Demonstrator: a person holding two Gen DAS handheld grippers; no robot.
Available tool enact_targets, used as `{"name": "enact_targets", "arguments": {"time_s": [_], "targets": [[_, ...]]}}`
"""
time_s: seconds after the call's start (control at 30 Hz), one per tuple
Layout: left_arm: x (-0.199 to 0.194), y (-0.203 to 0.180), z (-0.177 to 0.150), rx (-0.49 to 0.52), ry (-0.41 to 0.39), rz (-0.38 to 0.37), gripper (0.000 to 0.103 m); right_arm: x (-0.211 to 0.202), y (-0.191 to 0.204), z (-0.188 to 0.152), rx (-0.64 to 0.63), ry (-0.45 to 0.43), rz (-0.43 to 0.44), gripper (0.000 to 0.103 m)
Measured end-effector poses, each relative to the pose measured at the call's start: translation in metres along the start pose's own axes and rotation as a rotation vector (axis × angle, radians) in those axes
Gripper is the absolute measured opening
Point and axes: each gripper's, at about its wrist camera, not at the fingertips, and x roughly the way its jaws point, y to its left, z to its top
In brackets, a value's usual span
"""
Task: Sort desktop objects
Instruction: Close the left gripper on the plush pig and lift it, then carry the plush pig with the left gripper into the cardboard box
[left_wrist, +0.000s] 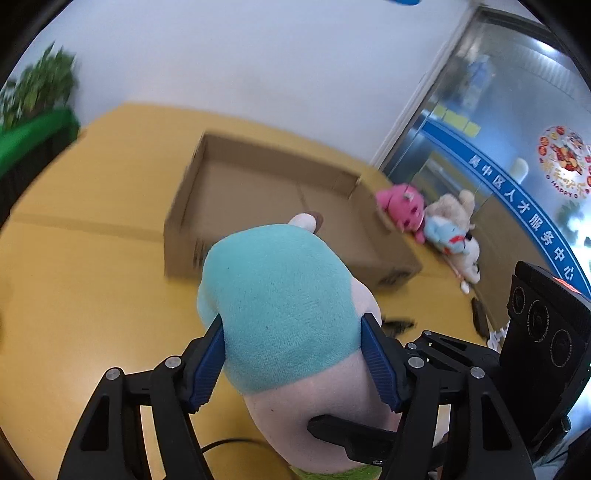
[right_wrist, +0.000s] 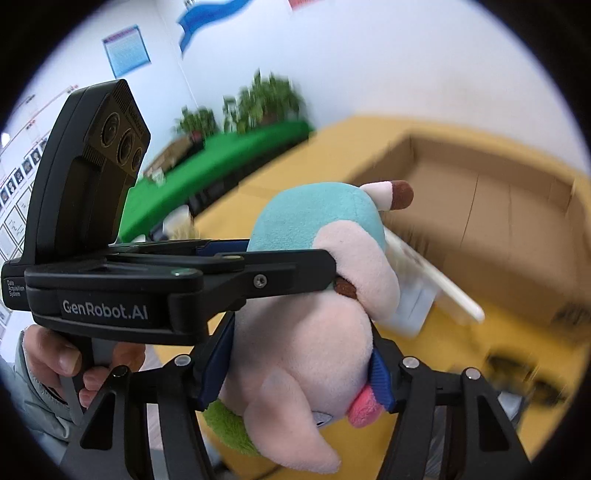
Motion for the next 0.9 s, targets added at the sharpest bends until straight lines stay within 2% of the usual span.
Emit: {"name": "enact_targets", "arguments": {"time_s": [0.23,0.4,0.5,0.6,0.7,0.9], "targets": [[-0.028,-0.044,0.123,0.204,-0.224,0.006,0.067,-0.055,-0.019,0.104,-0.094,-0.260,-0.077,0.063],[-0.043,-0.064,0.202,0.292,-0.346,-0.009,0.067,-0.084,-0.031,0.169,-0.155,-0.386,-0.121,0.063],[-0.048,-0.075,0.238,0.345,-0.388,-0.013,0.067,-0.098,-0.039,0.203,-0.180,-0.455,-0.136,0.063],[-0.044,-0.079,0.270,0.376,-0.397,-0.010,0.067,-0.100,-0.048,0.227,-0.180,-0.489,-0.143,0.063],[-0.025,-0.074,0.295,0.383,-0.371,-0.008,0.067,-0.088,-0.062,0.248,-0.162,-0.493,-0.140,0.063],[0.048,-0.038,0.329,0.349,-0.234,0.008,0.067,-0.026,-0.111,0.270,-0.062,-0.421,-0.123,0.063]]}}
